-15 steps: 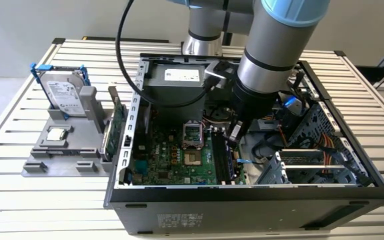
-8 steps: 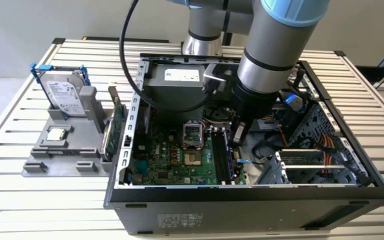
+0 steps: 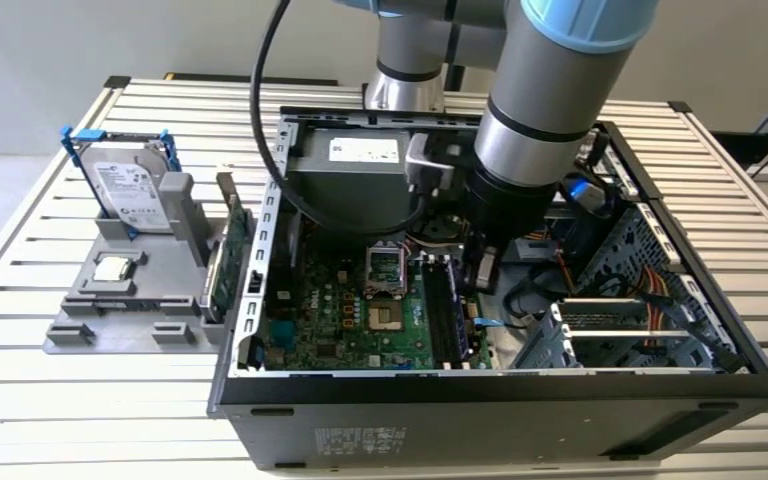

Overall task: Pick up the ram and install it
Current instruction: 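Press down the ram until it locks into place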

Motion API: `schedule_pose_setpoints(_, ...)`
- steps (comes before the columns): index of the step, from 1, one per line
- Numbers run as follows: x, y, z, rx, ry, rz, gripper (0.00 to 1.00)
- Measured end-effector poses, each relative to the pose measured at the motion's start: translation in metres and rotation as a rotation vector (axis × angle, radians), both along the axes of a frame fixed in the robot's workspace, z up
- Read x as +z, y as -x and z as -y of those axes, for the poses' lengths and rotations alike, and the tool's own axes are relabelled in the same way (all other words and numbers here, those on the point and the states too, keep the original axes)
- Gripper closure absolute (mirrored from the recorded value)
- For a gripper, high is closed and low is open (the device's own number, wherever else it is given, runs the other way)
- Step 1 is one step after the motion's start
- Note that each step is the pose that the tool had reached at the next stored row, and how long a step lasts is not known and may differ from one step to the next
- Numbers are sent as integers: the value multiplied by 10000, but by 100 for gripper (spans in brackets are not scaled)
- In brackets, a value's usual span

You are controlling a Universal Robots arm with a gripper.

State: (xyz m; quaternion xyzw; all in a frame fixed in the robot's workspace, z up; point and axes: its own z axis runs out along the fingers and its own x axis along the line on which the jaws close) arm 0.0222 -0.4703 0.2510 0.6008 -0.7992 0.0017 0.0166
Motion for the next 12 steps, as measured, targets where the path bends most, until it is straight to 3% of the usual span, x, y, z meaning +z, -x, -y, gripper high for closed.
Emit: schedule_pose_setpoints(12, -6, 0, 0, 2043, -24, 1, 100)
